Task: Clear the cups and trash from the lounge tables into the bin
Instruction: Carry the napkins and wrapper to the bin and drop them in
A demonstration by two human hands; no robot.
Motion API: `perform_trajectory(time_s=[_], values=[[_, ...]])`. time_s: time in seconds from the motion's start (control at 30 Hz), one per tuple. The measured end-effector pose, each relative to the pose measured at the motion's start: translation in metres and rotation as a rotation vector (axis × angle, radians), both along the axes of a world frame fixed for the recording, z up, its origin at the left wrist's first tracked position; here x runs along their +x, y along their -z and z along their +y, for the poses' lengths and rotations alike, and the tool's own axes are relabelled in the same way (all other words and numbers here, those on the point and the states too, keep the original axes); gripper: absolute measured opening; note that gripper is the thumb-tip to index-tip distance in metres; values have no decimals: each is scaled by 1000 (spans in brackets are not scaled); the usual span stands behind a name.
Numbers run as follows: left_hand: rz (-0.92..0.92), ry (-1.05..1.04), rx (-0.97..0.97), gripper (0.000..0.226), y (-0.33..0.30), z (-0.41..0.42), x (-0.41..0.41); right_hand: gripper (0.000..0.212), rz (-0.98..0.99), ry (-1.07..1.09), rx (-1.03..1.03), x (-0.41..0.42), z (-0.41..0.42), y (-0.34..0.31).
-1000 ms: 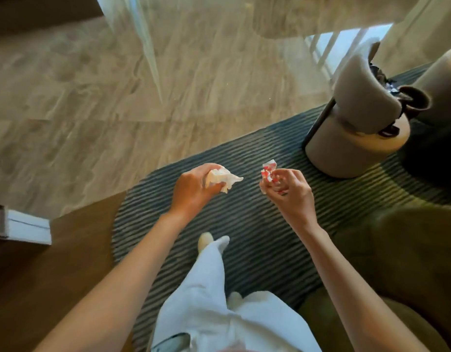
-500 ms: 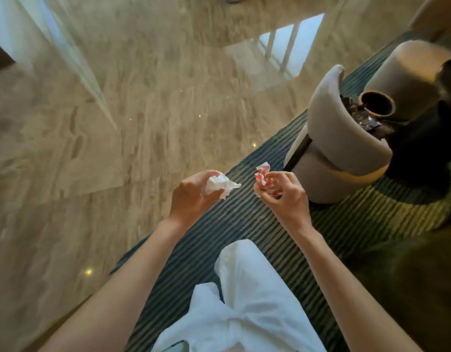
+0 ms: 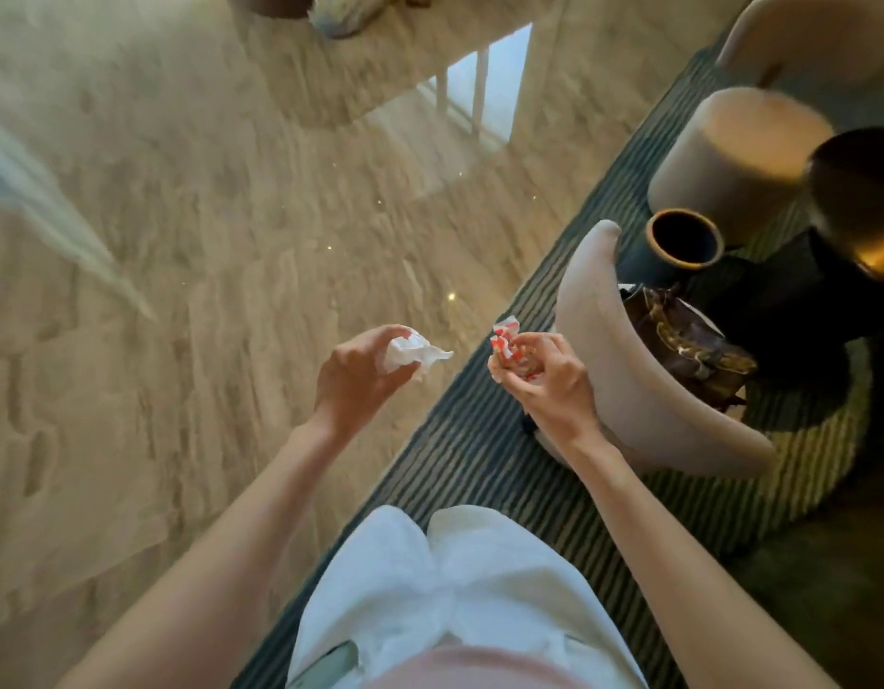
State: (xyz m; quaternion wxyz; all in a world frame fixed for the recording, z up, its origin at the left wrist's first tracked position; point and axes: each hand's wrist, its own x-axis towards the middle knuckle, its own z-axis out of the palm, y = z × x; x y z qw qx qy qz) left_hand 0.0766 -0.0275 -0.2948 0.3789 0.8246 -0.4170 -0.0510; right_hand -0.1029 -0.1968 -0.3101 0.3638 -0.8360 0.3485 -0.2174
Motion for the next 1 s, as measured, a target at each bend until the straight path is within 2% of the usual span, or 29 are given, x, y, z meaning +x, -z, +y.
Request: perform_trajectory(time_s=[0.4,0.57,0.77,1.0], values=[[46,183,-14,41,39,-239,221,40,26,215,-13,201,-203,28],[38,334,81,34,35,-355,306,40,53,387,10,262,-286,22],[29,545,205,37,46,-487,335,38,86,591,60,280,-372,34],[8,667,249,34,57,-685,347,38,78,737,118,298,-533,63]])
